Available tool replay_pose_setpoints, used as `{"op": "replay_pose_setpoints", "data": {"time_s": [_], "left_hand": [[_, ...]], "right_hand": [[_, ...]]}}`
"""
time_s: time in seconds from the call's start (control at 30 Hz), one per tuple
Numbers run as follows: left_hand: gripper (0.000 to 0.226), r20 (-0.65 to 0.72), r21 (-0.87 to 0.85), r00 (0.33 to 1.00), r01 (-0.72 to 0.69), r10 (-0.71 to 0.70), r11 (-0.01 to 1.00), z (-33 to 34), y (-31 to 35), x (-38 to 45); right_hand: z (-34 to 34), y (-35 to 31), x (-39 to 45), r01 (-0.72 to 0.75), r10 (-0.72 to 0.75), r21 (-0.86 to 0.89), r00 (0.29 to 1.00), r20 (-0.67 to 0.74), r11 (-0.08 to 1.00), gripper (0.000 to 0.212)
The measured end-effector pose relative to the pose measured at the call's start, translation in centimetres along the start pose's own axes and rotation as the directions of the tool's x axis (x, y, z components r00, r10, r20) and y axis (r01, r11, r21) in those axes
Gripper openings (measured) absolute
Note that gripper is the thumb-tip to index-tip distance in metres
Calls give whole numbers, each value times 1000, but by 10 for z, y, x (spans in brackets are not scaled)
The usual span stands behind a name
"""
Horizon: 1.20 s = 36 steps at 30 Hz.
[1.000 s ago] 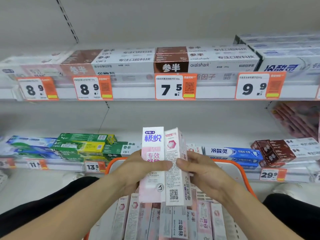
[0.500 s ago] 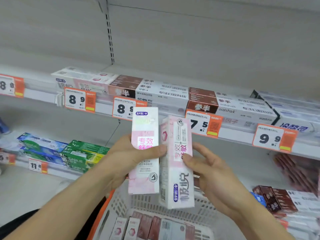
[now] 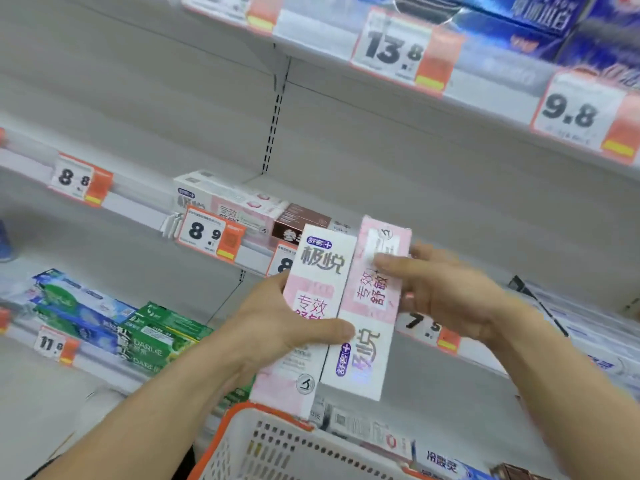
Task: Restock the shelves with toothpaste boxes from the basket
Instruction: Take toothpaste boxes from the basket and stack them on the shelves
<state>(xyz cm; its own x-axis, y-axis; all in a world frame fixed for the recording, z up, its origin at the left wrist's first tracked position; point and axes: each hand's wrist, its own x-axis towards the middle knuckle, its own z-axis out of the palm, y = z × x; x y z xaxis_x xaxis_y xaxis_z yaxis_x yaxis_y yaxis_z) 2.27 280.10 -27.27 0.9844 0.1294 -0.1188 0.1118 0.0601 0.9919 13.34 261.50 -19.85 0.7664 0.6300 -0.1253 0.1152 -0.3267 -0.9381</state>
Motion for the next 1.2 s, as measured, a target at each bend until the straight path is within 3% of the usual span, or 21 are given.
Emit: {"op": "replay_pose_setpoints", "data": {"time_s": [0.1, 0.2, 0.27, 0.33, 0.4, 0.47, 0.53, 0.63, 0.77, 0.93, 1.07, 1.2], "left_hand": [[62, 78, -17, 997, -26, 27, 1000, -10, 6, -5], [49, -51, -132, 998, -32, 25, 991, -15, 8, -4], [50, -245, -208, 969, -38, -15, 977, -19, 4, 2], [45, -391, -295, 918, -53, -70, 954, -25, 0, 8], [36, -424, -406, 899, -84, -106, 910, -30, -1, 12], [28, -395, -481, 911, -94, -120, 872, -31, 1, 15], [21, -376, -506, 916, -80, -137, 859, -32, -1, 18], [23, -371, -459, 915, -32, -158, 888, -31, -8, 25], [29, -377, -447, 909, -10, -178, 895, -33, -13, 33], [23, -452, -416, 884, -92, -118, 905, -40, -6, 43], [26, -470, -384, 879, -115, -86, 916, -40, -3, 50], [29, -481, -339, 874, -103, -78, 935, -36, -4, 52]], "right_hand": [[-12, -46, 23, 59, -32, -256, 994, 105, 965, 71], [-26, -79, 43, 60, 7, -370, 985, 175, 927, 55], [-37, -87, 60, 83, -72, -287, 996, 47, 954, 43], [-45, -82, 80, 128, -145, -101, 973, -180, 987, 27], [-40, -70, 107, 155, -94, 160, 937, -335, 975, 21], [-21, -58, 133, 147, -5, 313, 911, -412, 938, 21], [1, -51, 162, 147, 19, 330, 892, -451, 932, 23], [27, -49, 200, 148, -24, 227, 881, -472, 963, 44], [44, -45, 236, 187, -194, -52, 916, -351, 981, 38], [44, -36, 259, 146, -185, -234, 970, -156, 961, 30], [34, -36, 256, 150, -158, -173, 987, -34, 973, 28], [39, -37, 259, 227, -241, -139, 966, -93, 964, 27]]}}
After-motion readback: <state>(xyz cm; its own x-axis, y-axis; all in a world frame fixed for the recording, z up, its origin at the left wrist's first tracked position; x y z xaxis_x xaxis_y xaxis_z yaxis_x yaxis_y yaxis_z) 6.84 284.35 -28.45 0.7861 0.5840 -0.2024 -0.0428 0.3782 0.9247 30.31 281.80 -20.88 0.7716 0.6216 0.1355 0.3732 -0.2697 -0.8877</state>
